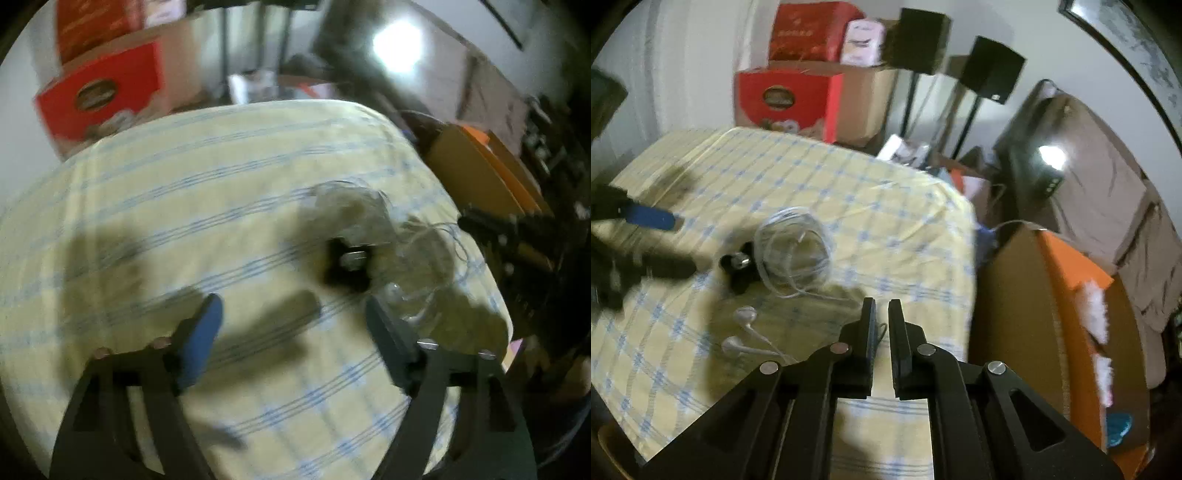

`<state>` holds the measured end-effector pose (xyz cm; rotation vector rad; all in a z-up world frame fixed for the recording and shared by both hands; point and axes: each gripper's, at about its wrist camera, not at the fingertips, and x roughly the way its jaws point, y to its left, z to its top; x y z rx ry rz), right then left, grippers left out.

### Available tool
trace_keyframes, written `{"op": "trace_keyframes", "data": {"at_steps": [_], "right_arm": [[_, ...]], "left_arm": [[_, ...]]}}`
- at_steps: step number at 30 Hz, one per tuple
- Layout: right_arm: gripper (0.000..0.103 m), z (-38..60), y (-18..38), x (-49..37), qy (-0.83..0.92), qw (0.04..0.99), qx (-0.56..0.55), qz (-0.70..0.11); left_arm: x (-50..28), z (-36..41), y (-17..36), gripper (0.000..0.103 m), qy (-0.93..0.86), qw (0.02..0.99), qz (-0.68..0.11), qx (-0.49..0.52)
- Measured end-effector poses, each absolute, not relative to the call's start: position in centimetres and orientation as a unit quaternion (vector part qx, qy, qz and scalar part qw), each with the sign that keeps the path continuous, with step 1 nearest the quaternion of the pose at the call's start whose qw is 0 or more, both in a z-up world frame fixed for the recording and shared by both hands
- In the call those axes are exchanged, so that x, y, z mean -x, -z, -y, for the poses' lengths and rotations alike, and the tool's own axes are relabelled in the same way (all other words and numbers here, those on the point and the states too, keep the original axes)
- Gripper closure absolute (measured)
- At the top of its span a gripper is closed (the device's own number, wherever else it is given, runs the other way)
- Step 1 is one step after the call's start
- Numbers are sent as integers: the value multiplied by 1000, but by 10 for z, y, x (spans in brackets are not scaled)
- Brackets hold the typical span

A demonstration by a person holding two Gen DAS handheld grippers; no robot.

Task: Organize objects
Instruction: 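Close the left tool on the black star-shaped clip, then lower the right tool onto the white earphone cable and close it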

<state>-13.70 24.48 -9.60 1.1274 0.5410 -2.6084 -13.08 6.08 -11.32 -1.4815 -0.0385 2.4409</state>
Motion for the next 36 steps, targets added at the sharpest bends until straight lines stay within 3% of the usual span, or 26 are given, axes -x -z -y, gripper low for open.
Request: {"op": "trace_keyframes", "data": {"at_steps": [8, 9, 11, 13, 14, 20, 24, 28, 32, 34, 36], "right_arm": [[97, -273, 73, 143, 902, 150, -390, -108], [92, -273, 71, 142, 903, 150, -388, -110], [83, -270, 67, 140, 908, 136, -377, -123], [82, -268, 65, 139, 908, 140, -375, -123], [82, -268, 64, 139, 908, 142, -375, -123], [79, -264, 69, 140, 908, 146, -376, -115], [43, -254, 78, 137, 907, 151, -379, -106], [23, -236, 85, 136, 907, 177, -371, -94], [15, -212, 93, 148, 901, 189, -373, -112], [5, -201, 98, 155, 896, 185, -380, -134], [4, -191, 105, 162, 888, 192, -390, -151]], "left_arm": [[150, -101, 129, 19, -864, 122, -43, 486], [151, -102, 131, 19, -866, 121, -44, 483], [151, -103, 135, 31, -868, 122, -49, 479], [147, -104, 133, 62, -871, 122, -57, 472], [147, -103, 131, 70, -870, 122, -57, 474], [143, -91, 120, 70, -877, 104, -64, 466], [138, -77, 105, 70, -885, 92, -56, 452], [137, -56, 96, 69, -891, 76, -38, 447], [135, -40, 92, 69, -894, 73, -29, 442], [135, -34, 90, 69, -894, 72, -22, 441], [135, -28, 89, 69, -895, 70, -16, 440]]}}
